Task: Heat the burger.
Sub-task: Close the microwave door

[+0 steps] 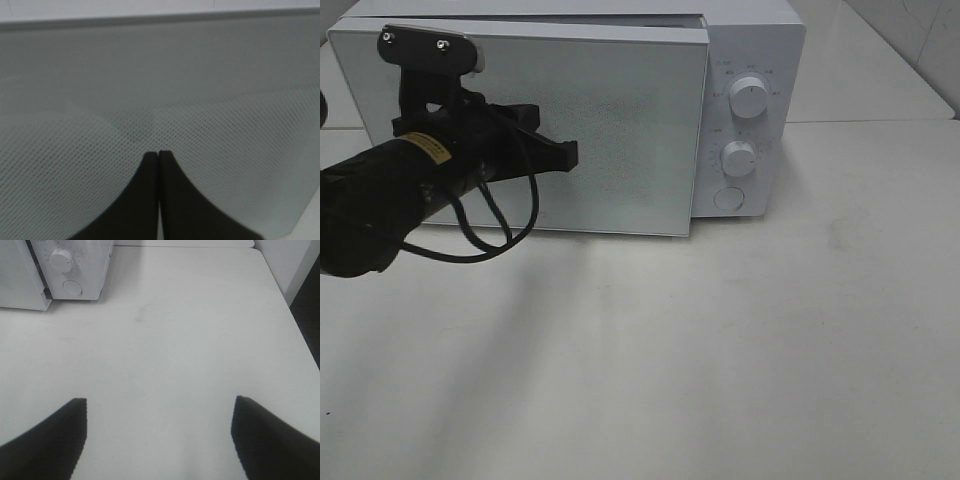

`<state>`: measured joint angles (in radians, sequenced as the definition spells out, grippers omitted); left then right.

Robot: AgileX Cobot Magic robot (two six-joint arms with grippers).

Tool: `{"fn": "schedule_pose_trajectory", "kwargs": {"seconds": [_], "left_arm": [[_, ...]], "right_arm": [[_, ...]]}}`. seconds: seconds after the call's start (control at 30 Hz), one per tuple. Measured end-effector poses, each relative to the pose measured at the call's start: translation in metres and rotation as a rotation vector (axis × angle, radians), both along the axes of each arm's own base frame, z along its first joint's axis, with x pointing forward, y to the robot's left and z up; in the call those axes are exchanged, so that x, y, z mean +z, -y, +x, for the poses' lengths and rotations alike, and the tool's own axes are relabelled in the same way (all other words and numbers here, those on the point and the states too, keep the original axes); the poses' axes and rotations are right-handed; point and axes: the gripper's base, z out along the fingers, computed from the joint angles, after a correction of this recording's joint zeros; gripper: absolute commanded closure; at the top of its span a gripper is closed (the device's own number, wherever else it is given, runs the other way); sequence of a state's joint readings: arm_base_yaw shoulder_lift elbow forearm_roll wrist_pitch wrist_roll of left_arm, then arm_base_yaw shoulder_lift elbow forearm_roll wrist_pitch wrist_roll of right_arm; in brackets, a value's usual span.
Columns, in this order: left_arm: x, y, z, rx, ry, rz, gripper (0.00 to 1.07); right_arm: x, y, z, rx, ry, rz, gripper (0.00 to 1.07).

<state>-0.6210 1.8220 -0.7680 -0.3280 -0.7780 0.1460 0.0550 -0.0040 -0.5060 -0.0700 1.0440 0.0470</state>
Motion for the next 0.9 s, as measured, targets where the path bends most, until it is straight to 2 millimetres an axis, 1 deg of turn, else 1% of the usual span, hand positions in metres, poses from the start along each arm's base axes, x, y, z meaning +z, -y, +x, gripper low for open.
{"fn": "schedule_pose_trajectory", "kwargs": {"seconds": [0.03,0.1,0.17,0.2,0.23,0.37,0.4,0.47,0.5,0.57,0.63,0.8,0.9], "left_arm": [[0.001,0.007,0.004,0.005,0.001,0.001,1.07],[0.001,0.011,0.005,0.005,-0.001,0.003,1.07],[0.001,0.021,0.011,0.001,0.001,0.003,1.07],[0.001,0.021,0.011,0.001,0.001,0.003,1.07],[0.001,0.026,0.015,-0.001,0.002,0.001,1.07],[-0.002,0.033,0.020,-0.011,-0.022,0.002,1.07],[-0.005,0.039,0.021,-0.021,-0.040,0.005,1.07],[-0.005,0.042,0.023,-0.021,-0.048,0.004,1.07],[-0.006,0.047,0.027,-0.021,-0.062,0.004,1.07],[-0.007,0.048,0.029,-0.018,-0.066,0.006,1.07],[-0.009,0.055,0.034,-0.038,-0.073,0.051,1.07],[-0.010,0.061,0.038,-0.059,-0.090,0.074,1.07],[-0.009,0.060,0.042,-0.057,-0.094,0.077,1.07]], "right_arm": [[0.000,0.000,0.000,0.000,0.000,0.000,0.31],[0.000,0.000,0.000,0.000,0.000,0.000,0.31],[0.000,0.000,0.000,0.000,0.000,0.000,0.31],[0.000,0.000,0.000,0.000,0.000,0.000,0.31],[0.000,0.000,0.000,0.000,0.000,0.000,0.31],[0.000,0.000,0.000,0.000,0.000,0.000,0.31],[0.000,0.000,0.000,0.000,0.000,0.000,0.31],[0.000,0.000,0.000,0.000,0.000,0.000,0.31],[0.000,0.000,0.000,0.000,0.000,0.000,0.31],[0.000,0.000,0.000,0.000,0.000,0.000,0.31],[0.000,0.000,0.000,0.000,0.000,0.000,0.31],[0.000,0.000,0.000,0.000,0.000,0.000,0.31],[0.000,0.000,0.000,-0.001,0.000,0.001,0.31]]}}
